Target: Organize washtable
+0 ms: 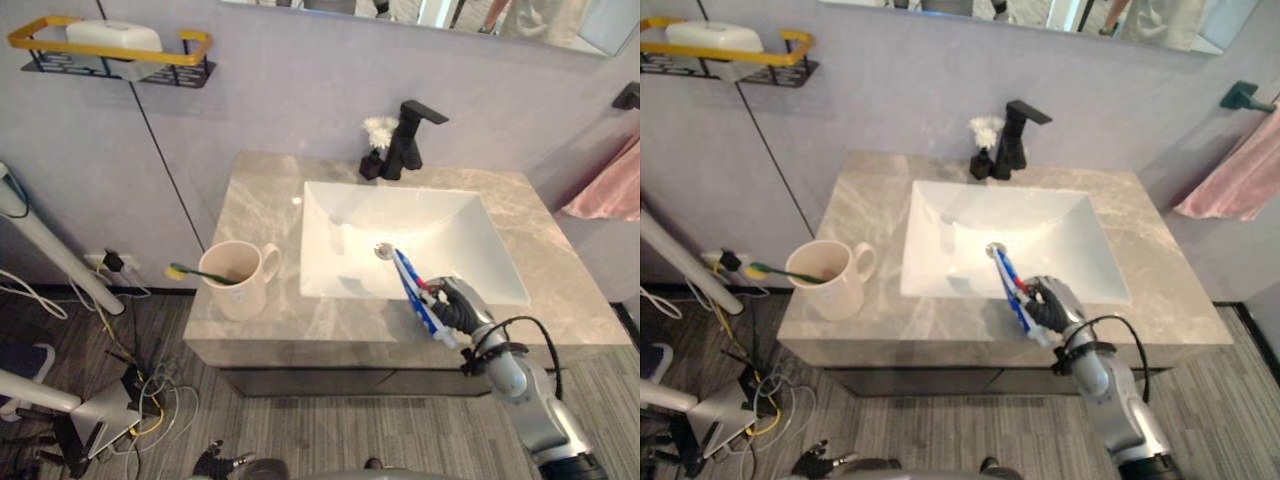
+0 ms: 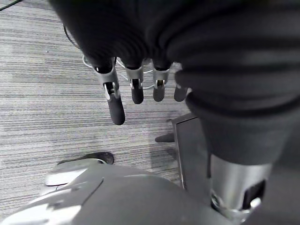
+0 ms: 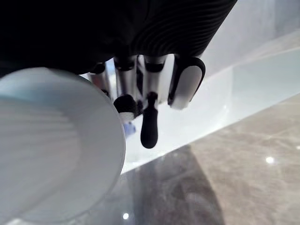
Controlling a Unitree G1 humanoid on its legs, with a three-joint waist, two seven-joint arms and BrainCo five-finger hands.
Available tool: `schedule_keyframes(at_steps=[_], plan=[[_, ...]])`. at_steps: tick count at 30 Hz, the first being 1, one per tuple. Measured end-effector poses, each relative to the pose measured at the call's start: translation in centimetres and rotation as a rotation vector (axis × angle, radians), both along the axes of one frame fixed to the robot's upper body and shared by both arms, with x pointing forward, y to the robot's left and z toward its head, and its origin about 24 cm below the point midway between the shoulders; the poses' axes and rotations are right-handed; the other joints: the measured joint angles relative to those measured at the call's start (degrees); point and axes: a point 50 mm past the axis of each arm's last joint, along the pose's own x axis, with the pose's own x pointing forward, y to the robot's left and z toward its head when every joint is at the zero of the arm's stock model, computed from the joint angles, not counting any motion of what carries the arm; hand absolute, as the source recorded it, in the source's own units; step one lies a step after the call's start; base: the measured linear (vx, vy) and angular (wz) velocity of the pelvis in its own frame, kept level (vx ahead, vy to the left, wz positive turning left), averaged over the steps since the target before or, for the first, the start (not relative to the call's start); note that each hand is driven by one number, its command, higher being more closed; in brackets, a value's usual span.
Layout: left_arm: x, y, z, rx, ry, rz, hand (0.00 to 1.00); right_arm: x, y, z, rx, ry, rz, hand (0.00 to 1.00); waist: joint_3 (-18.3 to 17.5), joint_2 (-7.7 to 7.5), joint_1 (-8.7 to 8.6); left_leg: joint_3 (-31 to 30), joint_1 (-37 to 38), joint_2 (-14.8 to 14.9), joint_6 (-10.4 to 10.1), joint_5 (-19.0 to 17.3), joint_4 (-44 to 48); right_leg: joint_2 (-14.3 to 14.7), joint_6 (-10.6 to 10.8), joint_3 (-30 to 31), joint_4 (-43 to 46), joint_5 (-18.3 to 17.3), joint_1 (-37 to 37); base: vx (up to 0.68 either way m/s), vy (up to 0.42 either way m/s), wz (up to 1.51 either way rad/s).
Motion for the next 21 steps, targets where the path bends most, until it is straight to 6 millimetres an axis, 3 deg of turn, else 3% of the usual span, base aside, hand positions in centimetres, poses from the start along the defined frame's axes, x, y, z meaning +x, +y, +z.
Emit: schedule_keyframes(at_steps=[13,17,19,21], plan=[[-1.5,0.4,-0.1,0.023,0.005,0.137,0.00,-0.6,0.6,1.5,0.042,-0.164,-0.067,1.00,-0.39,1.80,0.10,-0.65,-0.46,-0.02,0.00,0.00,0.44,0.02,0.00,-0.62,-0.01,0.00,0.14,0.00,0.000,0.02],[-2.2,2.7,0.5,0.078,-0.027,0.285,0.00,-0.7,0.7,1.7,0.051,-0.195,-0.064,1.00,-0.45,1.97,0.16,-0.73,-0.59,0.00,0.01,0.02,0.49,0.04,0.01,-0.70,-0.08,0.00,0.12,0.00,0.000,0.00],[-1.6,4.6,1.6,0.140,-0.092,0.340,0.00,-0.7,0.8,1.8,0.054,-0.204,-0.052,1.00,-0.47,1.98,0.19,-0.94,-0.82,0.00,0.01,0.03,0.51,0.05,0.01,-0.88,-0.13,0.00,0.05,0.00,0.000,0.05],[-0.1,7.7,3.9,0.239,-0.229,0.413,0.00,-0.9,1.0,2.2,0.056,-0.221,-0.042,1.00,-0.47,2.07,0.43,-1.43,-1.19,-0.03,0.01,0.02,0.59,0.07,0.01,-1.26,-0.12,-0.02,0.00,0.00,-0.007,0.10]])
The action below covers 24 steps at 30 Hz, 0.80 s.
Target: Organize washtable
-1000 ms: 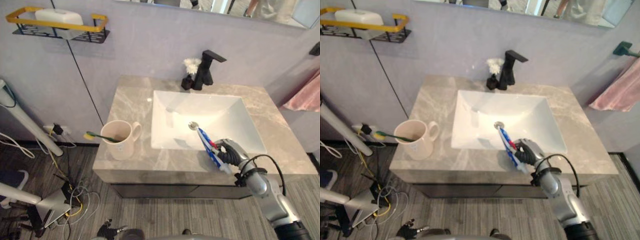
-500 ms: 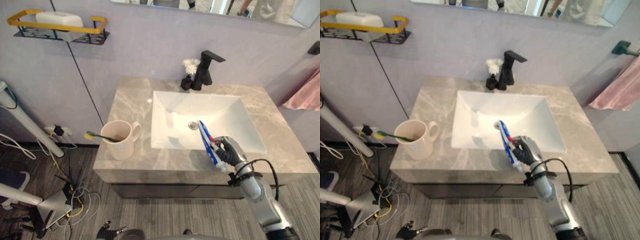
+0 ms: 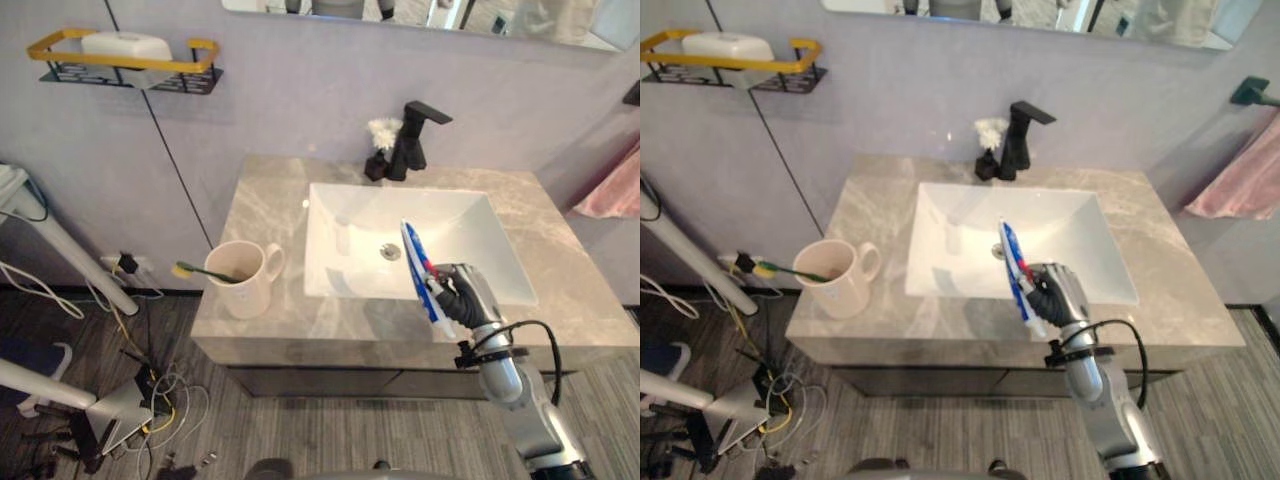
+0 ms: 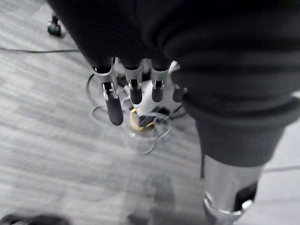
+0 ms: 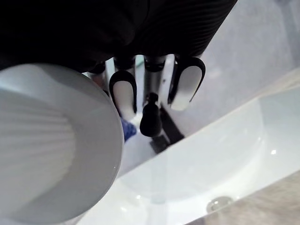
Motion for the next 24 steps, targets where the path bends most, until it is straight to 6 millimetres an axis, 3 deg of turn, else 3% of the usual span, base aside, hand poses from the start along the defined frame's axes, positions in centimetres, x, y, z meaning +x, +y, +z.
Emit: schedule_keyframes(at_steps=[1,5,10,13,19,22,24], plan=[[0.4,0.8,0.7,0.034,-0.033,0.014,0.00,0.0,0.1,0.2,0.001,-0.009,0.005,1.00,-0.01,0.03,0.04,-0.09,-0.06,-0.02,0.00,0.00,0.01,0.00,-0.01,-0.11,0.01,-0.01,0.00,0.00,-0.010,0.10],[4.0,5.6,7.5,0.277,-0.318,0.077,0.00,-0.4,0.6,1.6,-0.006,-0.079,0.050,1.00,-0.12,0.10,0.66,-0.72,-0.59,-0.10,-0.01,-0.01,0.09,0.00,-0.15,-0.89,0.07,-0.10,-0.16,0.01,-0.006,0.08],[7.6,7.8,16.3,0.537,-0.629,0.053,0.00,-0.5,0.6,2.4,-0.028,-0.114,0.075,1.00,-1.26,0.67,1.76,-0.87,-0.67,-0.21,-0.01,-0.02,-0.08,-0.06,-0.18,-1.15,0.08,-0.11,-0.19,0.01,0.002,0.02],[9.4,6.7,21.0,0.670,-0.803,-0.003,0.00,-0.4,0.5,2.9,-0.031,-0.134,0.069,1.00,-2.22,1.50,2.83,-0.95,-0.67,-0.32,0.00,-0.02,-0.10,-0.17,-0.18,-1.24,0.09,-0.11,-0.12,0.00,0.000,0.00],[10.5,4.4,25.0,0.789,-0.958,-0.076,0.00,-0.2,0.8,5.1,-0.018,-0.251,0.076,1.00,-3.48,2.07,2.87,-1.05,-0.67,-0.31,0.01,-0.01,-0.02,-0.13,-0.18,-1.26,0.10,-0.11,-0.04,-0.01,-0.004,0.00],[11.3,2.4,26.4,0.798,-1.041,-0.151,0.00,-0.1,1.1,6.3,-0.003,-0.313,0.090,1.00,-4.07,2.10,2.88,-1.04,-0.60,-0.30,0.03,0.01,0.09,-0.14,-0.18,-1.21,0.18,-0.10,0.04,-0.01,-0.001,-0.01],[12.0,-0.1,27.7,0.767,-1.166,-0.253,0.00,0.3,1.4,7.2,0.011,-0.346,0.119,1.00,-4.08,2.12,2.88,-0.97,-0.58,-0.32,0.05,0.04,0.17,-0.18,-0.18,-1.14,0.27,-0.10,0.04,-0.06,-0.003,-0.02]])
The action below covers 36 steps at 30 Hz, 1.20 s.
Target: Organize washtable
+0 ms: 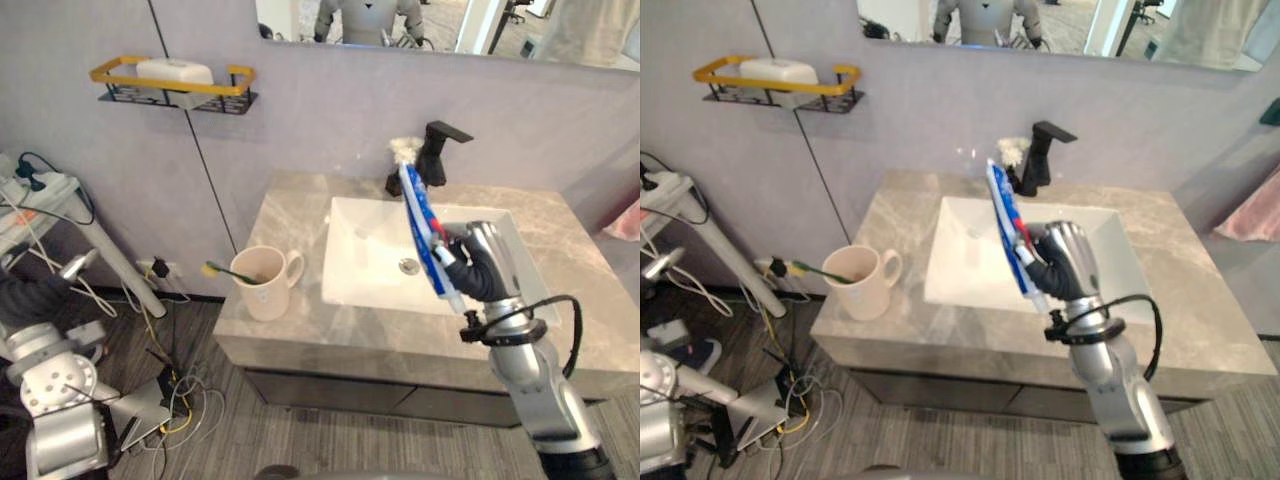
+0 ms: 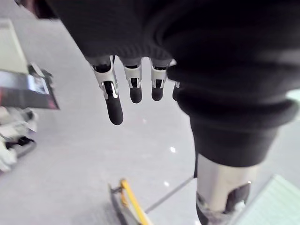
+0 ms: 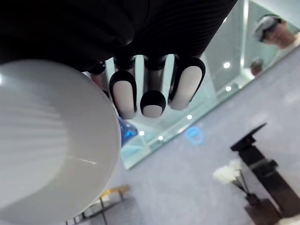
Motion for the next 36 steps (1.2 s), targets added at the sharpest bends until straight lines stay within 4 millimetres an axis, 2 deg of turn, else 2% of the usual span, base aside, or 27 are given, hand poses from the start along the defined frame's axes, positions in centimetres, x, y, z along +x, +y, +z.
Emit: schedule_keyframes(at_steps=[3,8,11,17,21,28,30,33,36], plan=[[0.3,-2.8,1.6,-0.007,-0.109,-0.178,0.00,0.1,0.9,1.0,-0.014,-0.038,0.061,1.00,-0.25,0.27,0.00,0.02,0.14,0.04,0.00,0.06,0.01,0.02,0.00,0.05,0.19,0.00,0.01,-0.03,-0.002,0.00],[1.0,-5.5,3.2,-0.085,-0.215,-0.408,0.00,0.1,2.0,1.9,-0.033,-0.076,0.140,1.00,-0.91,0.85,0.01,-0.04,0.98,0.04,0.02,0.10,-0.20,0.04,0.00,0.01,0.18,0.00,0.98,0.00,0.000,0.00],[1.6,-6.7,3.3,-0.130,-0.222,-0.526,0.00,0.2,2.6,2.4,-0.057,-0.096,0.174,1.00,-0.97,0.75,-0.01,-0.03,0.99,-0.01,0.03,0.43,-0.52,-0.01,0.00,0.01,0.21,0.00,0.97,-0.02,-0.006,0.01],[3.0,-9.4,2.9,-0.278,-0.162,-0.823,0.00,0.5,3.9,2.8,-0.103,-0.110,0.233,1.00,-1.09,0.39,-0.10,-0.08,1.78,-0.14,-0.06,1.54,-2.17,-0.13,-0.01,0.02,0.58,0.00,0.87,-0.02,-0.004,0.00],[4.2,-11.4,1.9,-0.368,-0.033,-1.005,0.00,0.8,4.4,3.4,-0.127,-0.136,0.248,1.00,-1.12,0.06,-0.18,0.14,1.92,-0.17,-0.08,1.95,-2.94,-0.20,-0.01,0.17,0.66,0.00,0.60,-0.04,-0.002,-0.02],[6.3,-13.3,0.0,-0.440,0.174,-1.148,0.00,0.8,5.2,3.8,-0.162,-0.163,0.286,1.00,-1.30,-0.52,-0.60,0.46,2.79,-0.18,-0.18,3.23,-5.22,-0.19,-0.10,0.41,0.74,0.08,-0.02,-0.01,-0.003,-0.02],[6.8,-13.6,-0.4,-0.452,0.223,-1.172,0.00,0.9,5.6,4.1,-0.183,-0.174,0.305,1.00,-1.34,-0.64,-1.59,0.53,2.90,-0.22,-0.17,3.37,-5.66,-0.21,-0.11,0.45,0.74,0.09,-0.02,0.00,0.000,0.00],[7.9,-14.2,-0.2,-0.468,0.250,-1.198,0.00,0.8,5.9,3.9,-0.198,-0.167,0.325,1.00,-1.26,-0.93,-1.75,0.54,3.01,-0.19,-0.27,3.67,-6.19,-0.17,-0.15,0.44,0.70,0.12,-0.17,0.00,0.000,0.00],[8.2,-14.9,0.3,-0.477,0.254,-1.247,0.00,0.8,6.1,3.7,-0.212,-0.160,0.335,1.00,-1.25,-0.97,-1.98,0.76,3.29,-0.17,-0.27,3.69,-6.61,-0.18,-0.18,0.50,0.69,0.15,-0.17,0.00,-0.001,-0.03]])
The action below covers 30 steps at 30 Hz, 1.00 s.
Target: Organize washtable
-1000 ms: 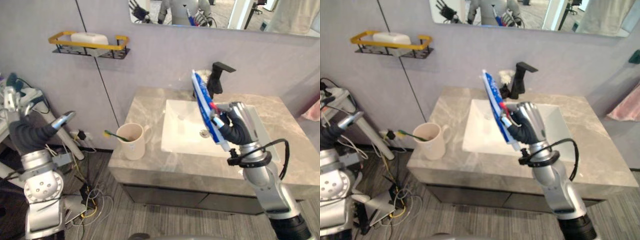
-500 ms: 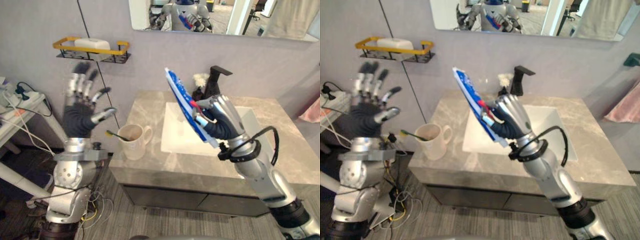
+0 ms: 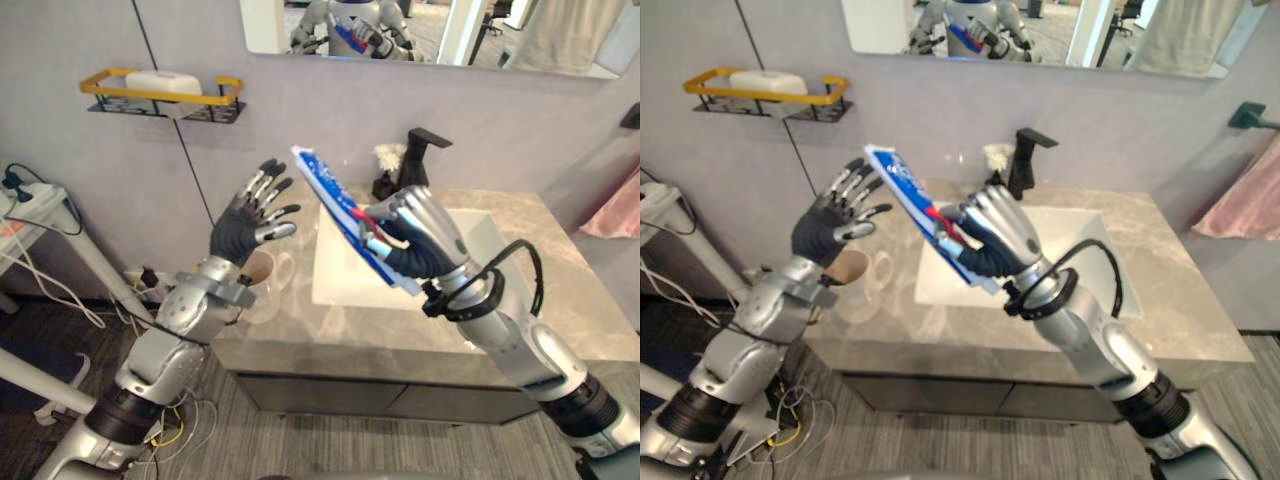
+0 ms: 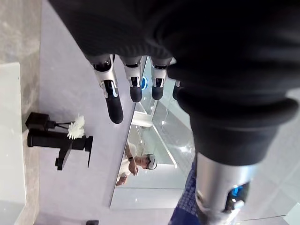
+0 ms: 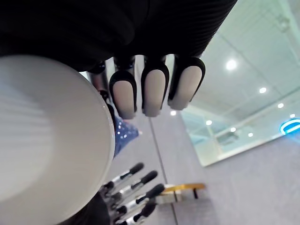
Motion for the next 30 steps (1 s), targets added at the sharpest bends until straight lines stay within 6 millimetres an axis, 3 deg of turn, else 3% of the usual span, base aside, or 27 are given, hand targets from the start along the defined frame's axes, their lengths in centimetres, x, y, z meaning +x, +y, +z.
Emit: schedule_keyframes(at_steps=[5,14,30], plan=[[0.4,-0.6,0.6,0.009,0.000,-0.047,0.00,0.0,0.3,-0.1,-0.049,-0.005,0.024,1.00,0.00,-0.02,-1.13,0.11,0.52,0.02,0.11,0.68,-1.36,0.05,-0.41,-0.02,-0.09,0.32,-0.09,0.00,0.000,-0.01],[0.9,-1.0,1.6,-0.008,-0.005,-0.086,0.00,0.6,-0.4,-1.4,-0.142,0.046,-0.006,1.00,0.03,0.02,-1.26,0.37,0.55,0.08,0.09,0.86,-1.58,0.10,-0.54,-0.03,-0.16,0.49,-0.25,-0.02,-0.007,0.00],[0.3,-2.2,0.9,-0.011,0.040,-0.170,0.00,0.9,0.1,-2.8,-0.238,0.065,0.005,1.00,0.21,0.29,-1.36,0.33,0.82,0.02,-0.14,2.50,-3.49,0.11,-0.55,-0.12,-0.08,0.51,-0.89,-0.03,-0.011,0.00]])
